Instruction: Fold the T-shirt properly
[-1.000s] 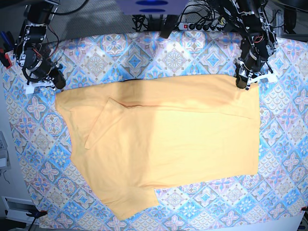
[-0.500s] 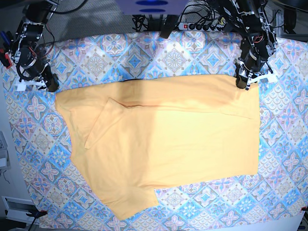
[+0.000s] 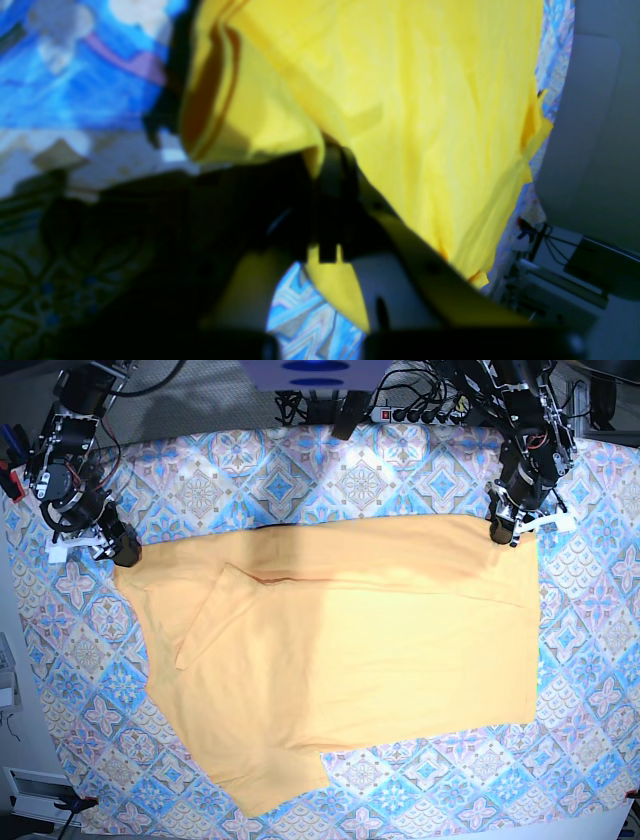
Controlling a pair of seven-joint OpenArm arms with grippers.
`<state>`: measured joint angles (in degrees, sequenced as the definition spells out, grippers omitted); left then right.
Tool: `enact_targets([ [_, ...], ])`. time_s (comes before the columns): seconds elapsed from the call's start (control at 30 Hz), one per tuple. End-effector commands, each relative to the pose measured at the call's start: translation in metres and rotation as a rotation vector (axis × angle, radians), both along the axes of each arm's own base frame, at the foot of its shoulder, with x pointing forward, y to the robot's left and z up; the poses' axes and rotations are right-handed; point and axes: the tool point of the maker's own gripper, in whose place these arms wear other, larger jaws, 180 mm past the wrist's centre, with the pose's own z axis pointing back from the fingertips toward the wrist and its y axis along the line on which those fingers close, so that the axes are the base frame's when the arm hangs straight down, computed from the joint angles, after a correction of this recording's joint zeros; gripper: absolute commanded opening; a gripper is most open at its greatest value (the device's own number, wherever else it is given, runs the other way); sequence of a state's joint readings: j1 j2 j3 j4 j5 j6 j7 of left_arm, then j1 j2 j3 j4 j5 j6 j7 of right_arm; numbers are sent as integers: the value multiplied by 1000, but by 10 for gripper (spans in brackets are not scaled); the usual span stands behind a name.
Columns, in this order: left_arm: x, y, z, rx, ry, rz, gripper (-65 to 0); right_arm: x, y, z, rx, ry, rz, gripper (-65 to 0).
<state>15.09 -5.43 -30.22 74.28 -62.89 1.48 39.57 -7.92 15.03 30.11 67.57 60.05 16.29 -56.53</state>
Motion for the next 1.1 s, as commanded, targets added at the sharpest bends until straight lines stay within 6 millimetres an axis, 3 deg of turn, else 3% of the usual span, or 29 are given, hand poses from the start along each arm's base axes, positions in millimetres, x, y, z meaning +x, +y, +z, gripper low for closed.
enact_targets([
  [0.0, -7, 0, -5, 10, 45, -9, -650, 9, -12, 13, -31, -42, -4, -230],
  [0.1, -7, 0, -5, 10, 45, -9, -650, 9, -12, 13, -31, -43, -9, -117],
  [0.23, -7, 0, -5, 10, 45, -9, -650, 10, -11, 13, -28, -45, -7, -35],
  [0.33, -7, 0, -5, 10, 45, -9, -650, 23, -1, 15, -2, -69, -11, -38],
  [0.87, -7, 0, -5, 10, 45, -9, -650, 31, 12, -4, 68, -30, -23, -51],
  [0.97, -7, 0, -5, 10, 45, -9, -650, 32, 18, -5, 67, -26, 0, -112],
  [1.07, -7, 0, -5, 10, 45, -9, -650, 32, 19, -6, 68, -24, 4, -305],
])
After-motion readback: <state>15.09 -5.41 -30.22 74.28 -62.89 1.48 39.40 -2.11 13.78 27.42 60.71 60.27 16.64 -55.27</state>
